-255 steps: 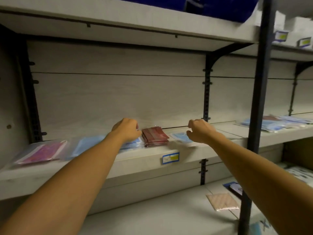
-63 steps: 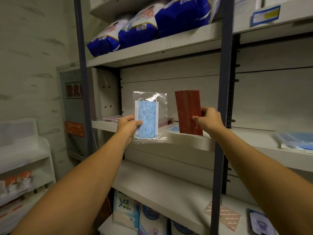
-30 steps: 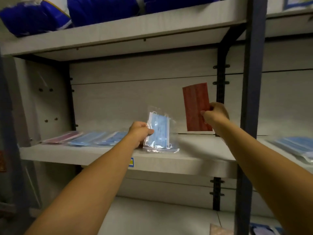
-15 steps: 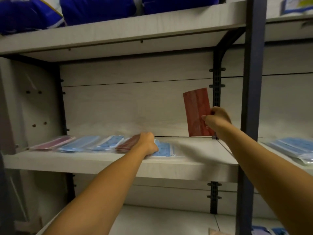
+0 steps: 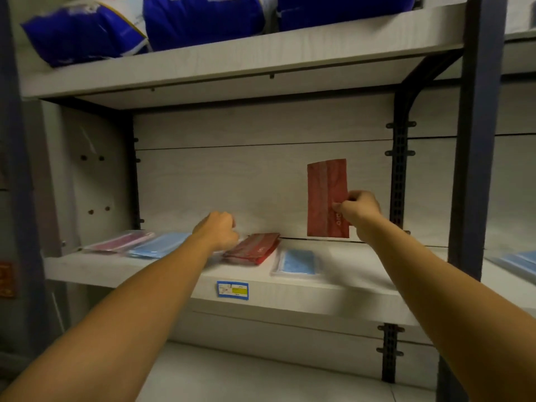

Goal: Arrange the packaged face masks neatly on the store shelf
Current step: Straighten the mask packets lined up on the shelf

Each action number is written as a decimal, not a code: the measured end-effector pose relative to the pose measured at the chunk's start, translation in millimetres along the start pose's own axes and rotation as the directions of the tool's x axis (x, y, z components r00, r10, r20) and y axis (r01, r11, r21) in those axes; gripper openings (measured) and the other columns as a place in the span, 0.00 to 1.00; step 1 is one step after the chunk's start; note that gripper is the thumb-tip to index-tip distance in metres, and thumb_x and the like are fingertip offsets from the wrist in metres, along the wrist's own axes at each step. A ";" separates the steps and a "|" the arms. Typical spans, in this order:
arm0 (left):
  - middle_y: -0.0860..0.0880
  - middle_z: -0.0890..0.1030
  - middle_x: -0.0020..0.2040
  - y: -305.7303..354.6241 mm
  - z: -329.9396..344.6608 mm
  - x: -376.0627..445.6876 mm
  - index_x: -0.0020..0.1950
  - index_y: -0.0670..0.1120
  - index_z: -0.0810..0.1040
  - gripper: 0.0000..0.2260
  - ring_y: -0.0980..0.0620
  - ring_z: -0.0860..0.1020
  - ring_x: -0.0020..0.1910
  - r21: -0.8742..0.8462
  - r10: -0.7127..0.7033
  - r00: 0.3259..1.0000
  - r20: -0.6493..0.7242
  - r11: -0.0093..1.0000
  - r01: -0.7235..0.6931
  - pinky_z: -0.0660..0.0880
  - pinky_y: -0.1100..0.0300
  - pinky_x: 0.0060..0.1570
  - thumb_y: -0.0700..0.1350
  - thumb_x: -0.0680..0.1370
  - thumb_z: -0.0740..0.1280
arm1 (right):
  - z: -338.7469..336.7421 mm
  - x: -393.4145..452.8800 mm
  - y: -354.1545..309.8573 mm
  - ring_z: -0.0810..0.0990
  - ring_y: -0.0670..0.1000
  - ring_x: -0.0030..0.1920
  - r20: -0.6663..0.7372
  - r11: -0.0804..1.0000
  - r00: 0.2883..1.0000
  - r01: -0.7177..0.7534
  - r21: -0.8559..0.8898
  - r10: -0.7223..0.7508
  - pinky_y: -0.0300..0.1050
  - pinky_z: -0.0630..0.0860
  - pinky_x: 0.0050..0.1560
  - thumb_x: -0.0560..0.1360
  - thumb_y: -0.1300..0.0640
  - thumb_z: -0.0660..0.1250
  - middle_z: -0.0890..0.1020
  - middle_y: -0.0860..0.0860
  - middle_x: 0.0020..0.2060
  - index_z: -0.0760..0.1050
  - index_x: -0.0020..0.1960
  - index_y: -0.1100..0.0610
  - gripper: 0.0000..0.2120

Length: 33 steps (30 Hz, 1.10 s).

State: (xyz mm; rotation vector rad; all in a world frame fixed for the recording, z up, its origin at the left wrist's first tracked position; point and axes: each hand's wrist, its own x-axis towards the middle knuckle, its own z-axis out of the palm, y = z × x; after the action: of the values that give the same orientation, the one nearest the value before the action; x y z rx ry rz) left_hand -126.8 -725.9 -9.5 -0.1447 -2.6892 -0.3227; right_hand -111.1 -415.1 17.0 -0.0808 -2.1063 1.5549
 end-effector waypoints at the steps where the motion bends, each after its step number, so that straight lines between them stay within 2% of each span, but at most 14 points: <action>1: 0.42 0.82 0.53 -11.9 -3.5 -2.6 0.54 0.43 0.82 0.11 0.41 0.80 0.51 0.041 -0.001 1.000 0.012 0.999 0.000 0.80 0.50 0.53 0.46 0.75 0.67 | 10.6 -0.8 -2.5 0.82 0.56 0.53 0.010 0.999 1.000 -0.020 0.026 0.020 0.51 0.80 0.57 0.75 0.60 0.74 0.82 0.56 0.55 0.77 0.63 0.59 0.17; 6: 0.46 0.79 0.60 -63.6 -11.9 -13.4 0.62 0.50 0.79 0.13 0.45 0.79 0.54 0.159 0.007 0.999 0.032 0.987 -0.012 0.78 0.55 0.52 0.48 0.77 0.67 | 68.6 -0.9 -8.5 0.84 0.58 0.50 0.126 0.976 0.984 -0.147 0.159 0.128 0.56 0.82 0.55 0.75 0.63 0.74 0.82 0.59 0.50 0.75 0.55 0.60 0.12; 8: 0.47 0.78 0.61 -79.0 -13.4 -14.9 0.62 0.51 0.79 0.13 0.46 0.79 0.55 0.161 0.015 1.000 0.018 0.987 -0.018 0.78 0.54 0.53 0.48 0.78 0.67 | 92.5 -1.6 -8.7 0.84 0.59 0.49 0.148 0.973 0.979 -0.166 0.158 0.143 0.57 0.82 0.55 0.75 0.63 0.74 0.83 0.59 0.49 0.75 0.54 0.61 0.12; 11: 0.48 0.78 0.61 -96.5 -15.0 -15.5 0.62 0.51 0.78 0.12 0.47 0.78 0.55 0.173 0.041 0.999 -0.018 0.984 -0.038 0.77 0.55 0.54 0.46 0.79 0.65 | 125.8 -5.0 -7.5 0.84 0.59 0.48 0.126 0.978 0.979 -0.173 0.119 0.158 0.57 0.82 0.53 0.75 0.63 0.74 0.83 0.60 0.45 0.75 0.45 0.61 0.08; 13: 0.49 0.79 0.60 -106.1 -16.7 -13.7 0.62 0.52 0.78 0.12 0.48 0.79 0.54 0.176 0.053 0.997 -0.049 0.983 -0.043 0.78 0.54 0.55 0.45 0.80 0.64 | 146.3 -7.3 -6.1 0.84 0.60 0.46 0.114 0.984 0.981 -0.167 0.058 0.159 0.58 0.83 0.50 0.73 0.62 0.75 0.83 0.61 0.44 0.76 0.44 0.62 0.08; 15: 0.49 0.79 0.59 -112.7 -19.3 -11.6 0.63 0.52 0.78 0.13 0.48 0.79 0.53 0.180 0.059 0.996 -0.060 0.983 -0.048 0.78 0.53 0.54 0.45 0.79 0.64 | 162.5 -12.7 -6.9 0.84 0.59 0.44 0.101 0.990 0.985 -0.141 -0.018 0.142 0.54 0.83 0.47 0.70 0.61 0.76 0.84 0.60 0.43 0.79 0.45 0.63 0.08; 17: 0.48 0.80 0.59 -117.5 -20.5 -8.3 0.62 0.51 0.78 0.13 0.48 0.79 0.53 0.192 0.077 0.995 -0.063 0.979 -0.064 0.78 0.53 0.54 0.45 0.79 0.63 | 172.2 -21.2 -9.4 0.83 0.57 0.42 0.109 0.982 0.987 -0.097 -0.160 0.115 0.48 0.81 0.40 0.71 0.60 0.74 0.83 0.58 0.41 0.79 0.45 0.62 0.07; 19: 0.48 0.79 0.59 -119.0 -20.2 -6.5 0.63 0.51 0.78 0.13 0.48 0.78 0.52 0.189 0.098 0.993 -0.067 0.978 -0.084 0.78 0.53 0.53 0.45 0.79 0.63 | 178.8 -26.7 -8.7 0.82 0.56 0.41 0.134 0.949 0.986 -0.053 -0.310 0.099 0.46 0.79 0.37 0.73 0.57 0.73 0.82 0.56 0.41 0.79 0.45 0.61 0.07; 21: 0.49 0.79 0.58 -118.9 -17.8 -5.6 0.63 0.51 0.78 0.12 0.49 0.78 0.52 0.176 0.118 0.991 -0.070 0.979 -0.104 0.78 0.53 0.53 0.45 0.80 0.64 | 183.0 -29.0 -5.4 0.82 0.56 0.43 0.150 0.910 0.984 -0.023 -0.415 0.094 0.47 0.81 0.40 0.74 0.55 0.71 0.82 0.56 0.42 0.78 0.45 0.60 0.08; 24: 0.49 0.79 0.59 -118.5 -12.8 -4.3 0.63 0.51 0.78 0.12 0.49 0.78 0.53 0.149 0.143 0.987 -0.079 0.980 -0.130 0.79 0.52 0.54 0.45 0.80 0.64 | 185.8 -29.4 2.2 0.81 0.55 0.39 0.159 0.851 0.981 -0.007 -0.524 0.106 0.47 0.82 0.42 0.76 0.52 0.71 0.81 0.54 0.38 0.78 0.44 0.59 0.10; 29: 0.50 0.79 0.61 -110.7 -7.5 -2.4 0.66 0.49 0.76 0.16 0.48 0.78 0.56 0.056 0.185 0.965 -0.184 0.983 -0.177 0.78 0.53 0.55 0.42 0.79 0.63 | 179.2 -27.5 11.0 0.79 0.54 0.39 0.125 0.817 0.989 0.003 -0.577 0.085 0.48 0.80 0.42 0.74 0.48 0.73 0.80 0.54 0.38 0.74 0.39 0.57 0.15; 31: 0.50 0.79 0.61 -106.6 -6.2 -0.5 0.66 0.49 0.76 0.16 0.48 0.78 0.56 0.027 0.189 0.960 -0.206 0.982 -0.187 0.78 0.54 0.54 0.42 0.79 0.62 | 174.4 -26.8 11.8 0.78 0.54 0.42 0.149 0.813 0.987 0.044 -0.580 0.054 0.49 0.79 0.45 0.74 0.46 0.74 0.79 0.54 0.40 0.75 0.44 0.60 0.17; 33: 0.50 0.80 0.60 -101.7 -3.4 2.0 0.65 0.49 0.77 0.16 0.47 0.78 0.57 0.013 0.195 0.961 -0.196 0.980 -0.196 0.77 0.56 0.54 0.42 0.78 0.62 | 167.3 -27.3 12.2 0.80 0.56 0.50 0.162 0.805 0.987 0.090 -0.586 0.007 0.49 0.78 0.50 0.75 0.45 0.73 0.80 0.55 0.48 0.76 0.55 0.61 0.21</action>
State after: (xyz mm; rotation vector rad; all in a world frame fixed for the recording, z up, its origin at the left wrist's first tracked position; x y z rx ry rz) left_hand -142.5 -825.0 -26.2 -0.3595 -2.4540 -0.2695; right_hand -163.3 -566.8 -39.0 -0.1317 -2.6323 0.8381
